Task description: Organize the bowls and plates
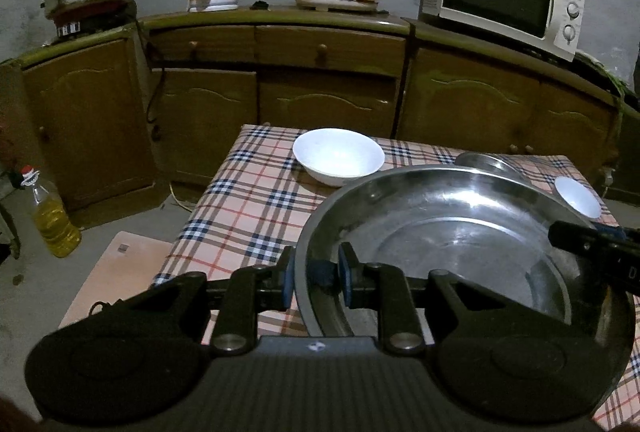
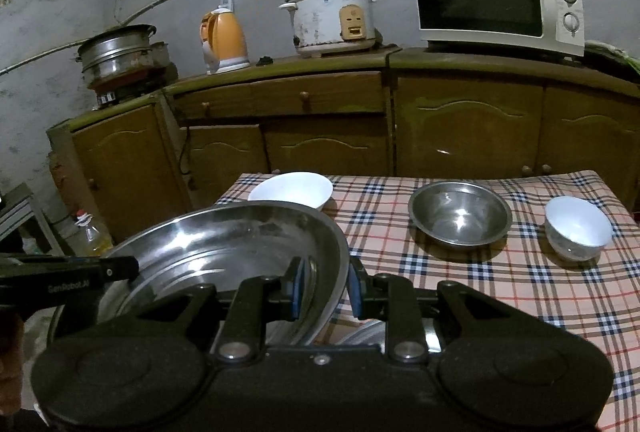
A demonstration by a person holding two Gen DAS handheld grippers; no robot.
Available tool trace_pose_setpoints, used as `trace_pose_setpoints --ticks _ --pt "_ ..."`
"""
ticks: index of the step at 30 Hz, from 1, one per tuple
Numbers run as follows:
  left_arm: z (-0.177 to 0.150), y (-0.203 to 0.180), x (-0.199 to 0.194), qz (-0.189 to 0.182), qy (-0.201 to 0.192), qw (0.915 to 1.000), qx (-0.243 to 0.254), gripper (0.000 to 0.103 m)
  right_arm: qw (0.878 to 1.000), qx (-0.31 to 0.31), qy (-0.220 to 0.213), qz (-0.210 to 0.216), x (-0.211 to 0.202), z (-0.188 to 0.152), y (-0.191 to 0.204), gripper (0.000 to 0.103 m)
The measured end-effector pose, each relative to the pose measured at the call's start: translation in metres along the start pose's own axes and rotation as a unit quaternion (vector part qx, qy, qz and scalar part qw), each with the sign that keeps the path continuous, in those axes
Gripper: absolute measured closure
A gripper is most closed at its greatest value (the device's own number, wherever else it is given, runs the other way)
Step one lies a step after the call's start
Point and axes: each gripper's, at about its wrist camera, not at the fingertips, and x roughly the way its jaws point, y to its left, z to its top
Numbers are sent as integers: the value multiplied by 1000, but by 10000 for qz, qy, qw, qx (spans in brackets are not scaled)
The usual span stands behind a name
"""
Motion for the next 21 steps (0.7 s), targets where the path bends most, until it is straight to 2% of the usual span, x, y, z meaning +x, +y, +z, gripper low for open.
trace_pose_setpoints --ticks 21 --pt "-3 -20 0 -163 4 9998 128 80 9997 105 15 -232 -12 -5 -19 73"
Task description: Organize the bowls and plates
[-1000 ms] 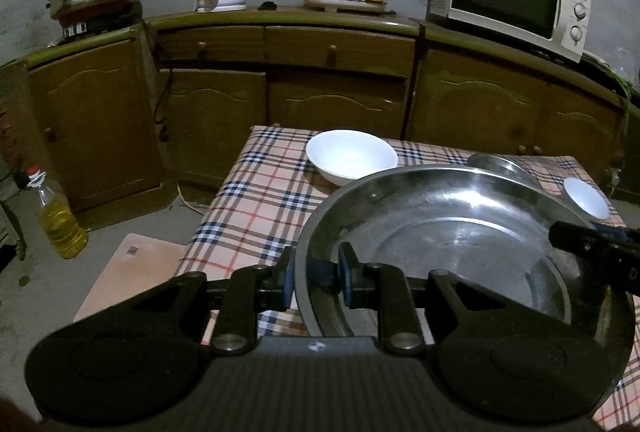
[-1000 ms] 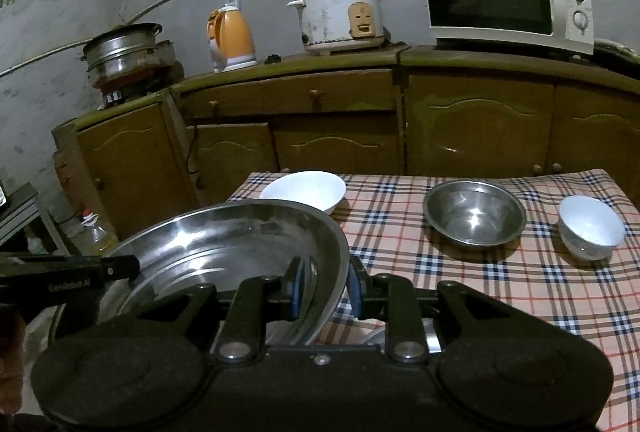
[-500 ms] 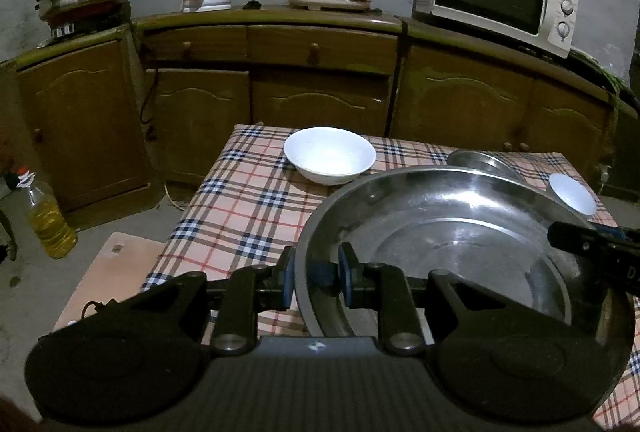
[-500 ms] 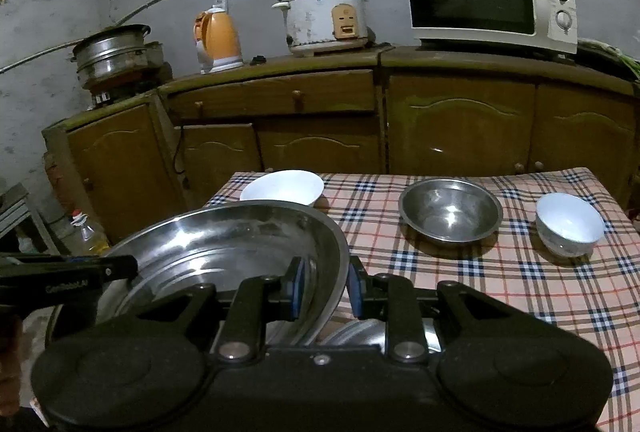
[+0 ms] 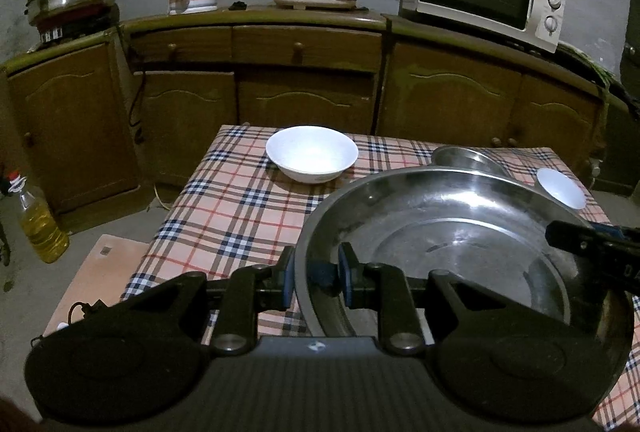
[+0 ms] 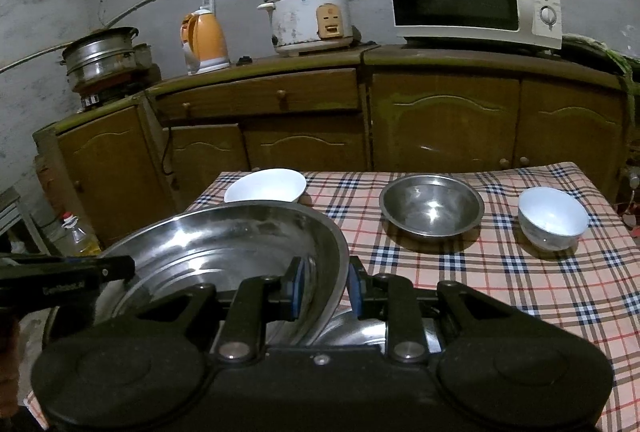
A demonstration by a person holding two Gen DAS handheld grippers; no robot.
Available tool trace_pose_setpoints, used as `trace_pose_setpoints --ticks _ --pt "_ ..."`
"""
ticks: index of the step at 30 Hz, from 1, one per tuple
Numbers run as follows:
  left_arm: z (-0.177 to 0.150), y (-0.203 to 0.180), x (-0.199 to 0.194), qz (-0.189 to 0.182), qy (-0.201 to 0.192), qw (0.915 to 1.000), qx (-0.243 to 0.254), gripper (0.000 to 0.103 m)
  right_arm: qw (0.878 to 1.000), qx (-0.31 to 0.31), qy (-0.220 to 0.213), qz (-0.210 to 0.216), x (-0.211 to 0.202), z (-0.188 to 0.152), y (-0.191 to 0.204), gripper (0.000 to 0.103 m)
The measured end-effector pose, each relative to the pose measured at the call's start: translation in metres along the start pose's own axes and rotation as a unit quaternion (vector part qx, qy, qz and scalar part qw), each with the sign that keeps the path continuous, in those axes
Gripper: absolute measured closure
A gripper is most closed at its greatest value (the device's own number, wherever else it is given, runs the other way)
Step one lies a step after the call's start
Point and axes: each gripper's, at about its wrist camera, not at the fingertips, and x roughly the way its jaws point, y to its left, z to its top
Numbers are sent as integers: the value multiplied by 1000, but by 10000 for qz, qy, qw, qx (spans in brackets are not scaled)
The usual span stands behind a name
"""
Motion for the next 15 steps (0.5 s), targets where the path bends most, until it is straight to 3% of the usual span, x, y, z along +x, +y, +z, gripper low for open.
trace_pose_setpoints --ticks 15 --pt "-2 -13 3 -114 50 9999 61 80 9998 79 67 -141 -7 -2 -9 73"
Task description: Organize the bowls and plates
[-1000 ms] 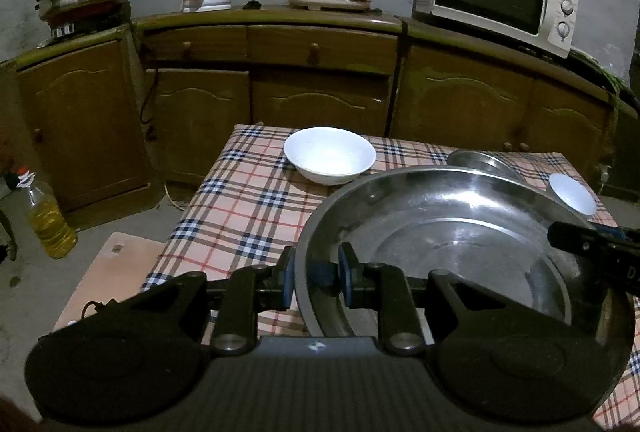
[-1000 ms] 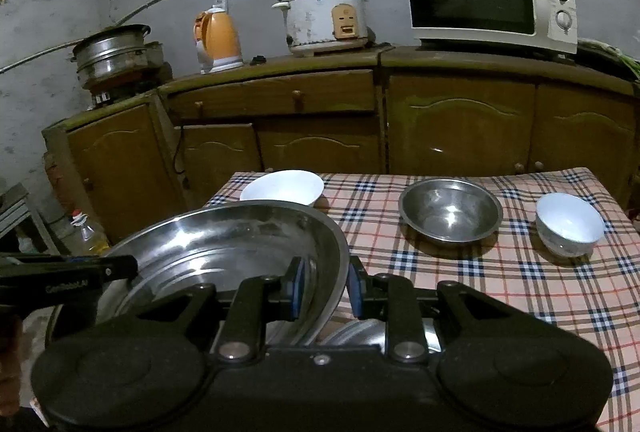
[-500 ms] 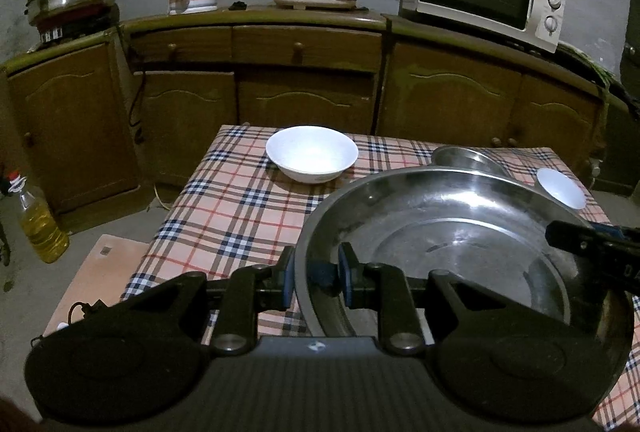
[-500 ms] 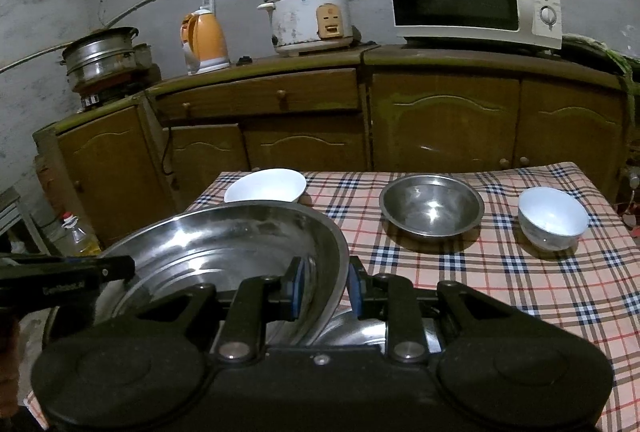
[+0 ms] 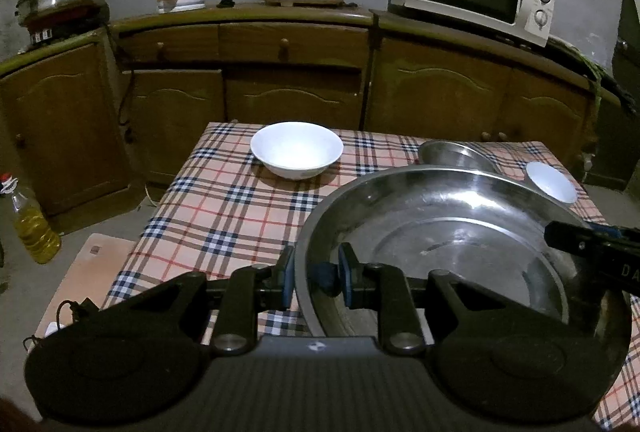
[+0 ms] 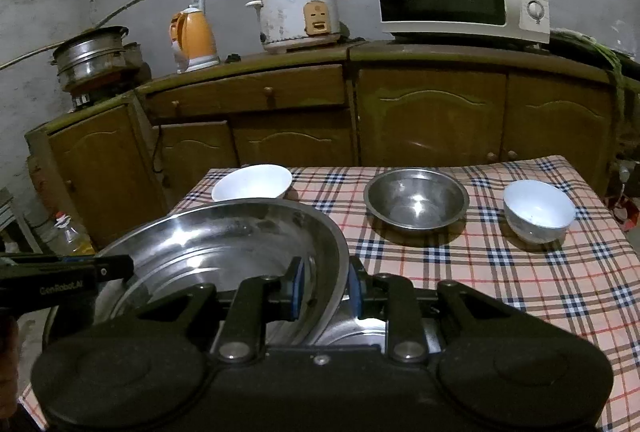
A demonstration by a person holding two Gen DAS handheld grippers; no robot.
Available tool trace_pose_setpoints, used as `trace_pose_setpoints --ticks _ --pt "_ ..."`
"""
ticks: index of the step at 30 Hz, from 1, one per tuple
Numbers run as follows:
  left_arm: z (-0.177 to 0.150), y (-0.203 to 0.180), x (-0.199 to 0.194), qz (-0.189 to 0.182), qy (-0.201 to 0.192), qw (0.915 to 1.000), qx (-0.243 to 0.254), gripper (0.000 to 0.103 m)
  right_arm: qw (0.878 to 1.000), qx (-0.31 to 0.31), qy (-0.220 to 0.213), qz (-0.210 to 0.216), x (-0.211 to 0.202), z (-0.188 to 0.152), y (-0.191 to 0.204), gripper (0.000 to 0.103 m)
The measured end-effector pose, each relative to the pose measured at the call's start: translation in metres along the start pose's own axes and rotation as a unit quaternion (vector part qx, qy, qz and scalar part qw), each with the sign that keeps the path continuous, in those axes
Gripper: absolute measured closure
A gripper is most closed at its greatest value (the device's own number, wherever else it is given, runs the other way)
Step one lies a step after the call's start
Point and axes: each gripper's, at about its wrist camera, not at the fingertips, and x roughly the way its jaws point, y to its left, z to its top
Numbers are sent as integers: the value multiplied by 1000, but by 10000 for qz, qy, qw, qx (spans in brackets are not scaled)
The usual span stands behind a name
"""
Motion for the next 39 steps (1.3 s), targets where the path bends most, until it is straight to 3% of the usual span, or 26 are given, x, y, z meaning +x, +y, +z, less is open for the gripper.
trace_pose_setpoints --ticks 39 --pt "-8 -32 6 -360 69 9992 156 80 9991 171 102 -367 -14 -13 -35 73"
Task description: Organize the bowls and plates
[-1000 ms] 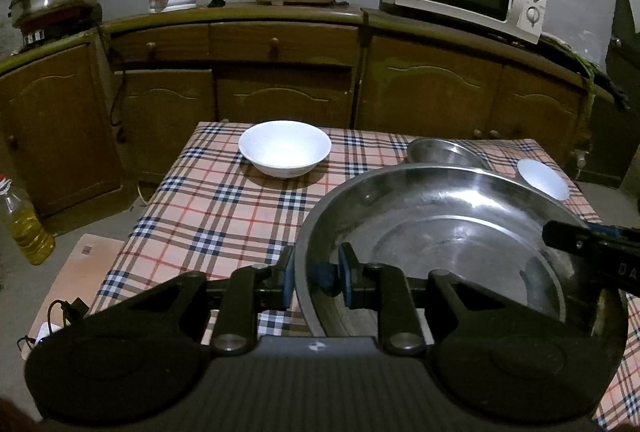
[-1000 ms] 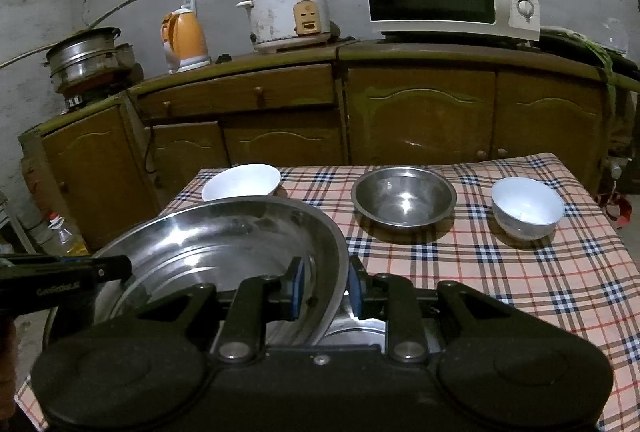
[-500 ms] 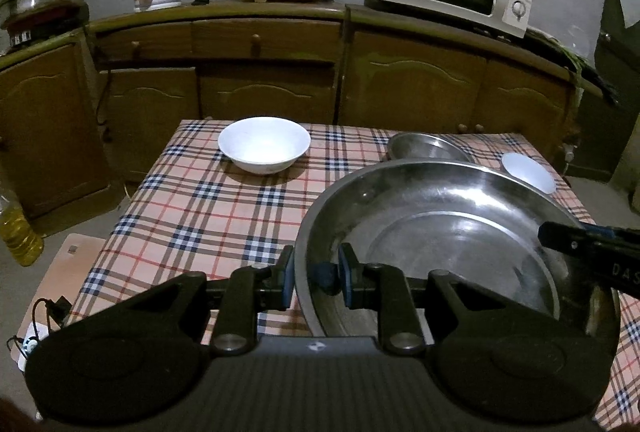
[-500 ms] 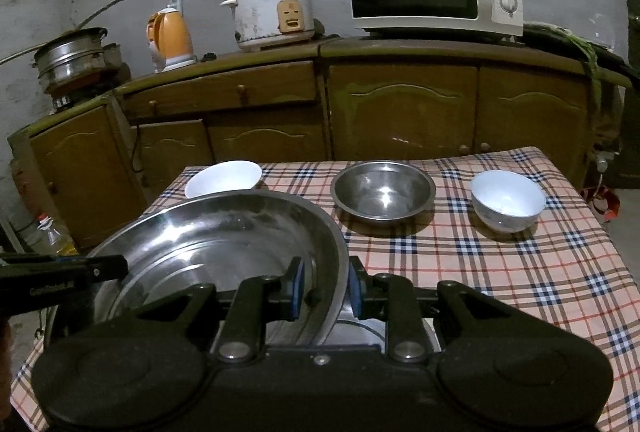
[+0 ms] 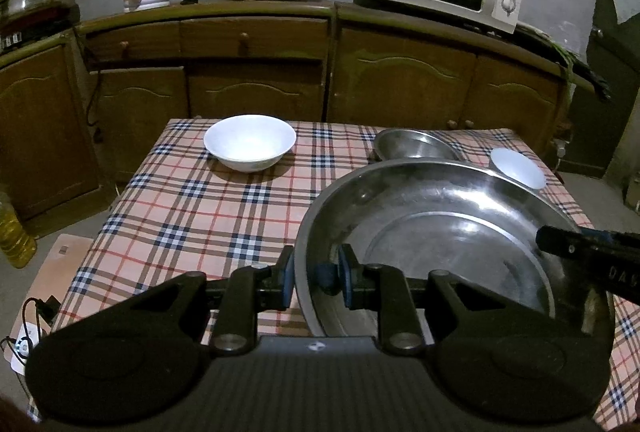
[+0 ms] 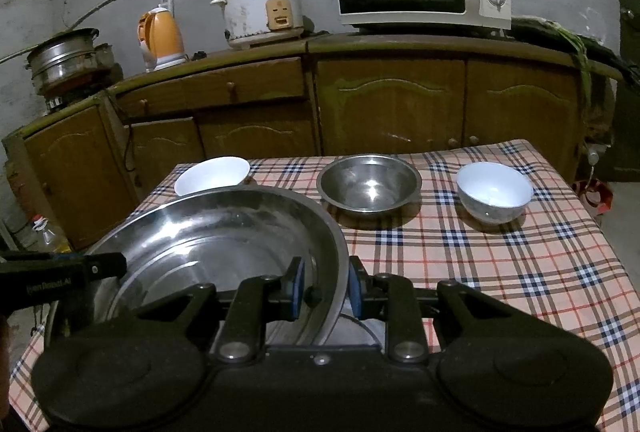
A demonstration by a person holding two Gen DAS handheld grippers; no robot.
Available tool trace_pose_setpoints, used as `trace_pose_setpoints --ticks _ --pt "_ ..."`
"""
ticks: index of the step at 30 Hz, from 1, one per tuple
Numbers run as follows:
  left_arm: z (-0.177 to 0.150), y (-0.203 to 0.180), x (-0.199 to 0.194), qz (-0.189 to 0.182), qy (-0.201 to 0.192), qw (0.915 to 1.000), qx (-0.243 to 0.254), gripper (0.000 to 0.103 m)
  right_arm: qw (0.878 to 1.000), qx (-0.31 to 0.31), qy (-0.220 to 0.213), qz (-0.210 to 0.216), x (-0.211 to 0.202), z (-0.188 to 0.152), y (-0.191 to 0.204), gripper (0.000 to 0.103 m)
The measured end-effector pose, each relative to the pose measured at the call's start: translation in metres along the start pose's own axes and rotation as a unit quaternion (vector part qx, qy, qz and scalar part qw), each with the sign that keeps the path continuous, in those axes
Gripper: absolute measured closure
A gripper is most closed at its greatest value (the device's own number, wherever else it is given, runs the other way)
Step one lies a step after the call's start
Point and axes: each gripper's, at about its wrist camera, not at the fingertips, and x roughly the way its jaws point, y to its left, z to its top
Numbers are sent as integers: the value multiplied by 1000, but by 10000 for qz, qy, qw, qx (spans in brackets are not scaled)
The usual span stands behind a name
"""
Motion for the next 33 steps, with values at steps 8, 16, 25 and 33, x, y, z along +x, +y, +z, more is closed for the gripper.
trace_pose_setpoints --ticks 8,16,25,33 --pt "-2 -5 2 -75 26 10000 28 80 10000 43 42 -67 -2 -4 -7 73" --pt "-3 -7 2 -101 10 9999 58 80 9999 73 59 -100 -5 -7 -10 73" --pt "-4 -13 2 -141 13 9999 89 80 9998 108 63 -149 -7 -8 -14 73" --pt "-5 -16 2 -183 17 9998 112 80 9997 131 80 -180 -9 -11 -18 73"
